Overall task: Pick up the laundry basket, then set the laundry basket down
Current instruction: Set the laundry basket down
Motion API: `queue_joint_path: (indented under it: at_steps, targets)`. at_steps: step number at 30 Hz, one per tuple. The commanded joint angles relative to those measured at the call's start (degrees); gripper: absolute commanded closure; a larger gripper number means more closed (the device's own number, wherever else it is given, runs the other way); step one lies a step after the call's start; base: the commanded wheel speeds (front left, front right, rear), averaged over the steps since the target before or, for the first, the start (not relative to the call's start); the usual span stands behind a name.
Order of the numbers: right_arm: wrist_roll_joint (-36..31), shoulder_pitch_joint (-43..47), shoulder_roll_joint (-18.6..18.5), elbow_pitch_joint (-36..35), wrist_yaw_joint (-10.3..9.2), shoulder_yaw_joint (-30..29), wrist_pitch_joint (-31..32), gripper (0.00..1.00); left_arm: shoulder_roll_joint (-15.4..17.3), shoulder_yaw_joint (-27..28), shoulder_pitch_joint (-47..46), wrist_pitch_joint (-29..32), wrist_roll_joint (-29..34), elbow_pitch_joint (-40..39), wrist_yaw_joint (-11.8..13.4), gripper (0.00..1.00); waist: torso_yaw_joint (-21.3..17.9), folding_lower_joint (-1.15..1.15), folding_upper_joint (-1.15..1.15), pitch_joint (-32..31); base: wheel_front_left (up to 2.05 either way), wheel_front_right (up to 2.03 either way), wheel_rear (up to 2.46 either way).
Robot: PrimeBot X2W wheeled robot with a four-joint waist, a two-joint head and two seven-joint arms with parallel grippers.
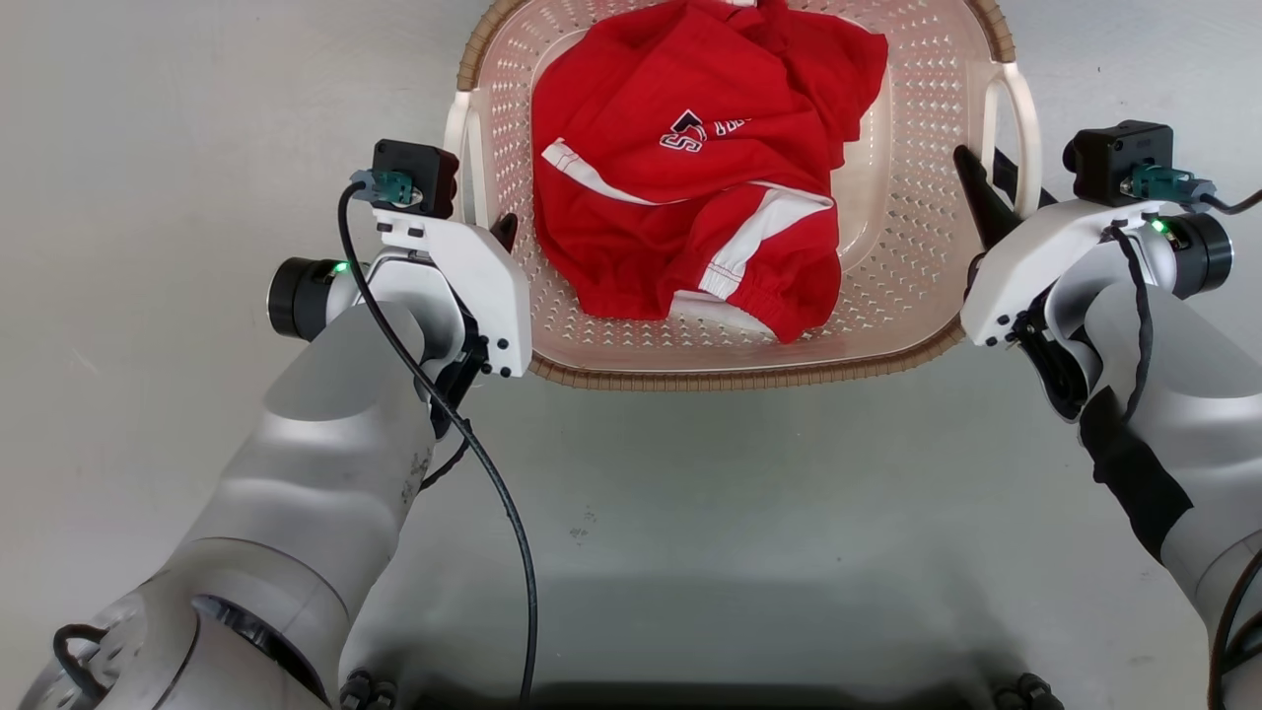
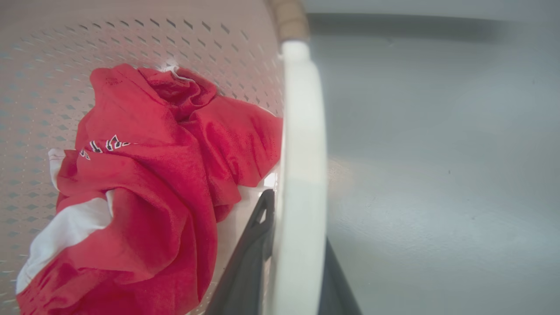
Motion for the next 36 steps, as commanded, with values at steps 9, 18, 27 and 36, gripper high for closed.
queue_joint_path:
  at_steps: [9,18,27,36]
  targets:
    - [-2.11,3.85,-2.90,0.59,-0.33,-2.34,-0.52,0.00,4.59,-0.22,0.08,-0.47,0.29,1.02,-0.85,0.90,0.01,0.00,0.00,0.47,0.00,0.00,0.00]
    - [-3.05,4.69,-3.05,-3.53,-0.33,-1.96,-0.52,0.00,4.22,-1.13,-0.26,-3.78,0.28,0.65,-1.05,0.00,-0.05,0.00,0.00,0.78,0.00,0.00,0.00]
    - [-1.58,5.76,-4.98,-9.93,-0.33,0.96,-0.52,0.00,5.12,-3.55,1.22,-5.84,-2.16,-5.29,-1.09,0.00,0.13,0.00,0.00,1.09,0.00,0.00,0.00]
    - [0.62,5.57,-6.09,-10.01,-0.33,2.79,-0.52,0.00,5.78,-5.73,1.48,-6.94,-5.11,-5.18,-1.09,0.00,0.41,0.00,0.00,0.36,0.00,0.00,0.00]
